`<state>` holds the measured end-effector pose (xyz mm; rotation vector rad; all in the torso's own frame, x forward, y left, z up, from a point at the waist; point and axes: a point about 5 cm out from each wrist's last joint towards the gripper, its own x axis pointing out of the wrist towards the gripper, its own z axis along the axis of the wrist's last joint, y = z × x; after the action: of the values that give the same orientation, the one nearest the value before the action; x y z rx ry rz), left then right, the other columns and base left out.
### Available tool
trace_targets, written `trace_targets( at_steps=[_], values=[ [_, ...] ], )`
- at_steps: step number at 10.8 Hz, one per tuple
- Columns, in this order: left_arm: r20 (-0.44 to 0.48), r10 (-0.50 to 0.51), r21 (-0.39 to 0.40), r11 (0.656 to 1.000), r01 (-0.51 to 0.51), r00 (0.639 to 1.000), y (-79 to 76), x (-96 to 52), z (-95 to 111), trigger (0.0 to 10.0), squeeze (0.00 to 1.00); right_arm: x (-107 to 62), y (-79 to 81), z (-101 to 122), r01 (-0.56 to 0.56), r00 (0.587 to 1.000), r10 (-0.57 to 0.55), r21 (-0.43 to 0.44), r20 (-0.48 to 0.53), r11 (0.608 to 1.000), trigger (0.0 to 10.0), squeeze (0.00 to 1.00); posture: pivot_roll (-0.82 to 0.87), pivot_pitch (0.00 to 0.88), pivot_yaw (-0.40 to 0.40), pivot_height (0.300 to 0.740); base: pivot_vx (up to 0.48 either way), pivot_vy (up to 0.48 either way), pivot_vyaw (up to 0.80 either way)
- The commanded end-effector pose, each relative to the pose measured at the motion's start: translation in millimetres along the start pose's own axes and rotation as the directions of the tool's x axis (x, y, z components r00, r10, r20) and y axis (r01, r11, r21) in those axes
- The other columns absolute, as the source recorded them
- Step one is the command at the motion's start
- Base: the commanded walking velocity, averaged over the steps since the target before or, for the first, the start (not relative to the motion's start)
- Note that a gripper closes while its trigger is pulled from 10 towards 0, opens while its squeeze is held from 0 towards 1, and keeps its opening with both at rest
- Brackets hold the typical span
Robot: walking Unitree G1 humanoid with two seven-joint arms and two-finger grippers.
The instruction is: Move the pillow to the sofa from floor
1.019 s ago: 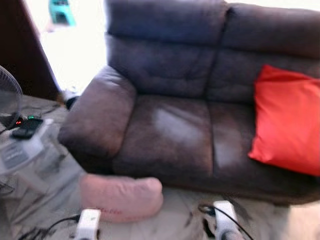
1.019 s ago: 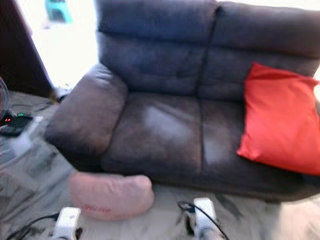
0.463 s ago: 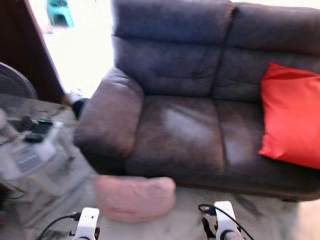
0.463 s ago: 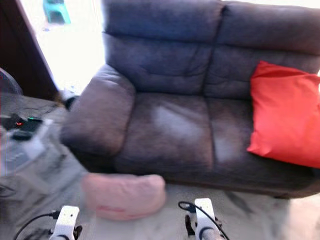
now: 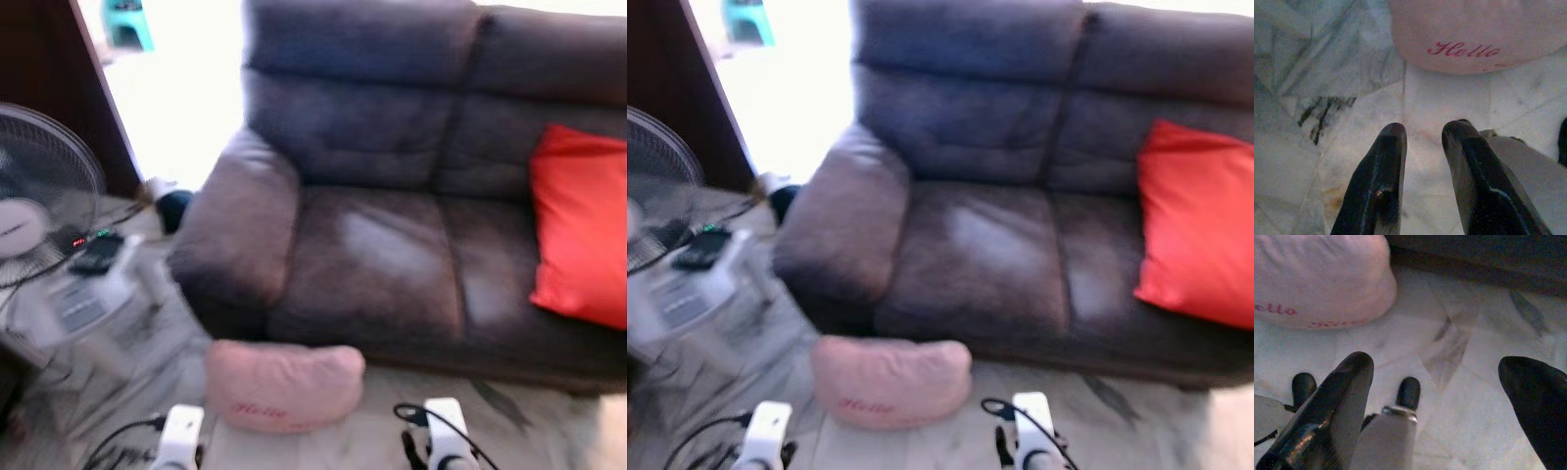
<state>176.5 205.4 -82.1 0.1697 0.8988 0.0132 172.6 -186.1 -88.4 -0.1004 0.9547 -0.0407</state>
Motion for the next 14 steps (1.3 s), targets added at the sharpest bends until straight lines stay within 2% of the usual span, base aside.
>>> trace_targets(
  at_steps=[1, 14],
  values=[
    [-0.026, 0.005, 0.006, 1.0, -0.005, 1.0, 2.0, -1.4, -6.6, 10.0, 0.0, 0.1, -0.5, 0.5, 0.004, 1.0, -0.004, 0.004, 0.001, 1.0, 10.0, 0.0, 0.07, 0.033, -0.046, 0.74, 0.0, 0.289, 0.0],
    [-0.022, 0.004, 0.005, 1.0, -0.004, 1.0, 1.7, -1.2, -5.6, 10.0, 0.0, -0.4, -3.2, -1.6, 0.014, 1.0, -0.014, 0.009, -0.003, 1.0, 10.0, 0.0, 0.08, 0.034, -0.047, 0.74, 0.0, 0.289, 0.0]
  ],
)
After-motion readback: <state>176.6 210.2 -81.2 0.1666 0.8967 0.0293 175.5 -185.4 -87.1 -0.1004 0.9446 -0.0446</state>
